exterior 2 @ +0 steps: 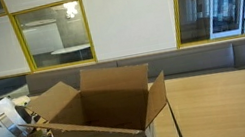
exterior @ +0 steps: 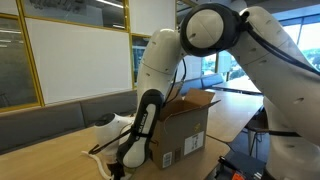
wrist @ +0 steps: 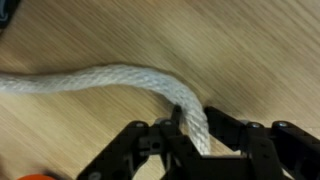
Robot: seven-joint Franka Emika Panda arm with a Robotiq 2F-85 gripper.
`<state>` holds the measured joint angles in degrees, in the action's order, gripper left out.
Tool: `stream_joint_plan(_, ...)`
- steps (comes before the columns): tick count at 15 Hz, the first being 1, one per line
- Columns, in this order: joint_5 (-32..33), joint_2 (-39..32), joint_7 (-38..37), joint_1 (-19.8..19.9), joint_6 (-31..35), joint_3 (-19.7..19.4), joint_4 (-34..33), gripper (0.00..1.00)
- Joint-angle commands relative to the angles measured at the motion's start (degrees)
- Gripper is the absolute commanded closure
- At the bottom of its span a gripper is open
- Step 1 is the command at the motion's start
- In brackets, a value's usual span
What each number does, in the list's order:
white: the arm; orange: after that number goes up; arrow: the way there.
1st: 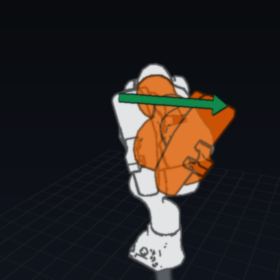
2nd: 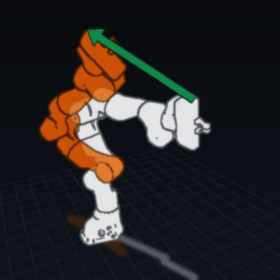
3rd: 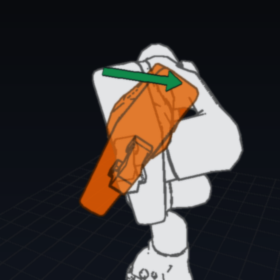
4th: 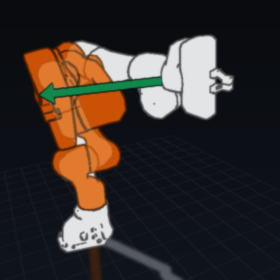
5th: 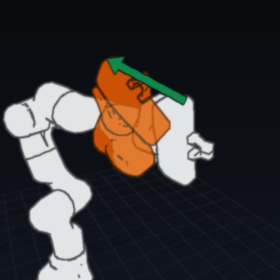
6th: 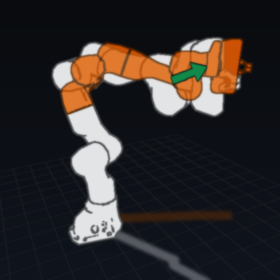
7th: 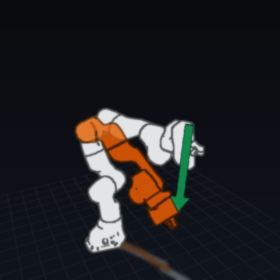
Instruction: Put the objects on the left inside the box
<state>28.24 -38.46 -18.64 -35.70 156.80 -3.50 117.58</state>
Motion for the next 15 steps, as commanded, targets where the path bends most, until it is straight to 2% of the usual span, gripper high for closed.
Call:
stream_joint_plan(1, -2.0, 2.6, 1.6, 1.9, 0.1, 0.5, 1.9, 0.91)
stream_joint_plan(5, -3.5, 8.4, 0.7, 3.4, -0.7, 0.8, 5.6, 0.86)
stream_joint_plan(10, -4.2, 21.3, -1.5, 5.3, -2.0, 1.2, 12.2, 0.87)
stream_joint_plan(15, 0.2, 35.9, -8.8, 7.5, -6.9, 2.9, 15.8, 0.87)
